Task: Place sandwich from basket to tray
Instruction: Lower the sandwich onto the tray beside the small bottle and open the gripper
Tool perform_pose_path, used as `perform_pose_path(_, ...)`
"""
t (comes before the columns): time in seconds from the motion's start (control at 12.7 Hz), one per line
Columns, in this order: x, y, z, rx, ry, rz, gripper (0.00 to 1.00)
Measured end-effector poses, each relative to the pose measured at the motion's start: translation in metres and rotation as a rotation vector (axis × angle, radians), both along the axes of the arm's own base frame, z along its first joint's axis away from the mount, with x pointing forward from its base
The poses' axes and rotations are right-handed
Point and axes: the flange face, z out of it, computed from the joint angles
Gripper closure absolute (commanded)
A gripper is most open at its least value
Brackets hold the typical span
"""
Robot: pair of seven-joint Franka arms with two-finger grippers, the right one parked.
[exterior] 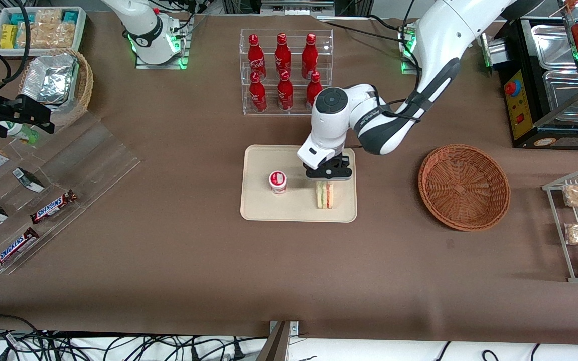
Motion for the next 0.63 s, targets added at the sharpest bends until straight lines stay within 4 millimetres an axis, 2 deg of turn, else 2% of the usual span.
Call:
perform_pose_path(0.31,-0.0002,0.0001,-0.0017,-0.001,0.002,0.013,0.65)
perform_pose_path(0.39,-0.0002,0.0003,-0.0024,-0.001,0.004,0.014,0.56)
perform_pose_path(0.55,0.0003,0.0010,-0.0034,0.000,0.005,0.015,0.54)
perform_pose_path(0.63,0.0004,0.0012,-0.0036,0.002,0.003,0.014,0.41)
